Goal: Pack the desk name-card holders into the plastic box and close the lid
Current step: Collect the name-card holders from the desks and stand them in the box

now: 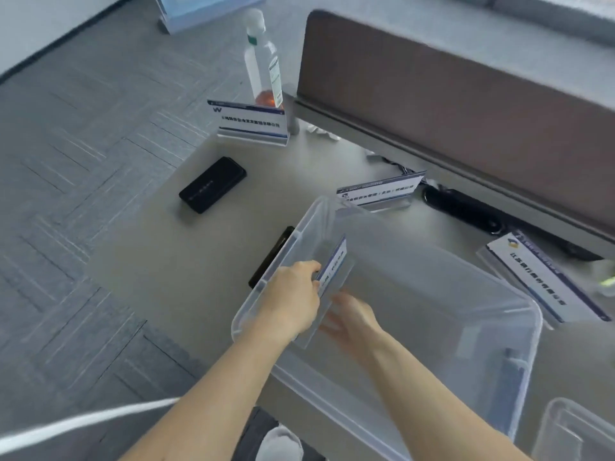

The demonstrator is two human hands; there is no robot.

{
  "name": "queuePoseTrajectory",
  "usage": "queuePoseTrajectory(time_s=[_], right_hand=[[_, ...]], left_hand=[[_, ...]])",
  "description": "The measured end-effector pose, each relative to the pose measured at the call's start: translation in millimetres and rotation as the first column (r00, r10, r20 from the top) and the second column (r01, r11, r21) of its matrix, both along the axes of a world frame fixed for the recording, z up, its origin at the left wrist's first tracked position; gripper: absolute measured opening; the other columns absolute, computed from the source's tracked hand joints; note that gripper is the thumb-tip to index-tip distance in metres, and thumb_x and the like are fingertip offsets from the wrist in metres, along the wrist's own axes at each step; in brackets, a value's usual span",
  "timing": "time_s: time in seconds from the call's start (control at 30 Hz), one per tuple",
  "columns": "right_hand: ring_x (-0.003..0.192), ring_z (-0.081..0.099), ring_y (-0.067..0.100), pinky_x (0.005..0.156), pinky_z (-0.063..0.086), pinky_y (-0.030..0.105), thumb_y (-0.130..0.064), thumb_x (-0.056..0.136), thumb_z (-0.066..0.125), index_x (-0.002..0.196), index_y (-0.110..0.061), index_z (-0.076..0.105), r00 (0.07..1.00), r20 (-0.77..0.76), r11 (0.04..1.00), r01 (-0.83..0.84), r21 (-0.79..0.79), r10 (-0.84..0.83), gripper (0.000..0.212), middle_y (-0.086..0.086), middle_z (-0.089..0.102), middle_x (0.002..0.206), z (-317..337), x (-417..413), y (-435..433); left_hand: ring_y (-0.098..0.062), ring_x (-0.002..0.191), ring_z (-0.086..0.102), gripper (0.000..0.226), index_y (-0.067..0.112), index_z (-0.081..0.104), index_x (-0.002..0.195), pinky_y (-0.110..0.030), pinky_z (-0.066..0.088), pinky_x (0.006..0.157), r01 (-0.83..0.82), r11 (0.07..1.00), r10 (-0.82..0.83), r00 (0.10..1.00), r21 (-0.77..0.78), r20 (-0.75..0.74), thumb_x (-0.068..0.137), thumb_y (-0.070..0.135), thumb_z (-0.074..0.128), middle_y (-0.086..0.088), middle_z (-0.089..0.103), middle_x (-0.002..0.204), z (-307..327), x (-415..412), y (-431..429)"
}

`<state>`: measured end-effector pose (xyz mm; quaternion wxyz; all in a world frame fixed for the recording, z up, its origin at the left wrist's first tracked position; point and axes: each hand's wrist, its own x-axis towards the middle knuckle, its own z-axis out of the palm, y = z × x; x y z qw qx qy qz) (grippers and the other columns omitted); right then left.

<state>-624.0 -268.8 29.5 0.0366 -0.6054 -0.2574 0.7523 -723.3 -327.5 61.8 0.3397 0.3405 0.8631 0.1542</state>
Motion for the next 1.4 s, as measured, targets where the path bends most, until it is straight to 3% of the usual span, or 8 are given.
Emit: queuePoseTrajectory(time_s=[0.23, 0.53, 0.83, 0.97, 1.03, 1.13, 1.27, 1.4], right_hand=[[0.05, 0.051, 0.015, 0.056, 0.039, 0.028, -0.009, 0.097, 0.047, 0.074, -0.014, 0.056, 0.986, 0.151, 0.997, 0.076, 0.011, -0.077, 0.026, -0.004, 0.056, 0.041, -44, -21, 3], [0.111, 0.062, 0.025, 0.099, 0.05, 0.045, -0.027, 0.089, 0.052, 0.108, -0.017, 0.071, 0.992, 0.102, 0.998, -0.068, -0.016, 0.069, 0.029, 0.006, 0.07, 0.116, -56, -42, 0], [0.116, 0.059, 0.024, 0.098, 0.05, 0.045, -0.023, 0.087, 0.053, 0.108, -0.014, 0.068, 0.993, 0.082, 0.996, -0.089, 0.0, 0.089, 0.027, 0.007, 0.067, 0.119, -56, -40, -1], [0.104, 0.056, 0.02, 0.078, 0.047, 0.037, -0.018, 0.093, 0.049, 0.101, -0.021, 0.058, 0.999, 0.038, 0.998, -0.02, 0.06, 0.018, 0.012, 0.011, 0.061, 0.111, -30, -29, 0], [0.107, 0.059, 0.018, 0.083, 0.048, 0.039, -0.024, 0.086, 0.054, 0.118, -0.015, 0.057, 1.0, -0.009, 0.99, 0.006, 0.142, -0.005, 0.033, 0.021, 0.062, 0.124, -4, -16, 4], [0.12, 0.06, 0.015, 0.094, 0.049, 0.038, -0.03, 0.09, 0.061, 0.143, -0.026, 0.049, 0.994, -0.091, 0.955, 0.081, 0.286, -0.058, 0.055, 0.0, 0.061, 0.134, 53, 16, 21], [0.117, 0.061, 0.01, 0.1, 0.052, 0.04, -0.028, 0.098, 0.06, 0.136, -0.032, 0.055, 0.981, -0.179, 0.772, 0.174, 0.611, -0.08, 0.039, -0.009, 0.062, 0.127, 147, 81, 46], [0.109, 0.063, 0.006, 0.098, 0.052, 0.035, -0.019, 0.098, 0.06, 0.131, -0.03, 0.058, 0.959, -0.222, 0.555, 0.284, 0.782, -0.178, 0.035, -0.003, 0.064, 0.126, 214, 177, 64]], left_hand=[[-0.042, 0.098, 0.07, 0.033, 0.012, 0.06, 0.12, -0.04, 0.047, 0.068, 0.074, 0.993, -0.082, 0.993, -0.087, -0.085, 0.095, -0.005, 0.046, -0.017, 0.072, 0.1, -29, 6, 4], [-0.044, 0.114, 0.065, 0.048, 0.008, 0.045, 0.137, -0.047, 0.05, 0.081, 0.138, 0.96, -0.186, 0.964, -0.243, -0.187, 0.094, -0.012, 0.04, -0.019, 0.067, 0.121, -17, -2, 6], [-0.04, 0.121, 0.064, 0.064, 0.004, 0.027, 0.155, -0.047, 0.052, 0.091, 0.16, 0.963, -0.199, 0.965, -0.219, -0.173, 0.094, -0.01, 0.043, -0.017, 0.062, 0.135, -17, 0, 4], [-0.036, 0.126, 0.059, 0.065, 0.011, 0.028, 0.159, -0.039, 0.048, 0.096, 0.171, 0.984, -0.176, 0.964, -0.044, -0.197, 0.098, -0.003, 0.046, -0.013, 0.055, 0.144, 4, 1, 2], [-0.029, 0.132, 0.058, 0.053, 0.013, 0.042, 0.154, -0.034, 0.046, 0.102, 0.222, 0.962, -0.187, 0.961, 0.16, -0.205, 0.102, 0.005, 0.049, -0.008, 0.055, 0.148, 21, 1, 3], [-0.022, 0.125, 0.063, 0.042, 0.014, 0.059, 0.143, -0.029, 0.047, 0.104, 0.245, 0.869, -0.179, 0.965, 0.429, -0.189, 0.101, 0.017, 0.059, -0.004, 0.066, 0.139, 58, 2, 21], [-0.012, 0.107, 0.073, 0.035, 0.018, 0.066, 0.133, -0.031, 0.056, 0.096, 0.163, 0.756, -0.136, 0.986, 0.634, -0.092, 0.098, 0.021, 0.065, 0.001, 0.076, 0.121, 127, 33, 67], [-0.004, 0.099, 0.073, 0.032, 0.022, 0.067, 0.131, -0.005, 0.05, 0.083, 0.223, 0.627, -0.259, 0.963, 0.746, -0.07, 0.099, 0.02, 0.064, 0.006, 0.076, 0.112, 193, 109, 101]])
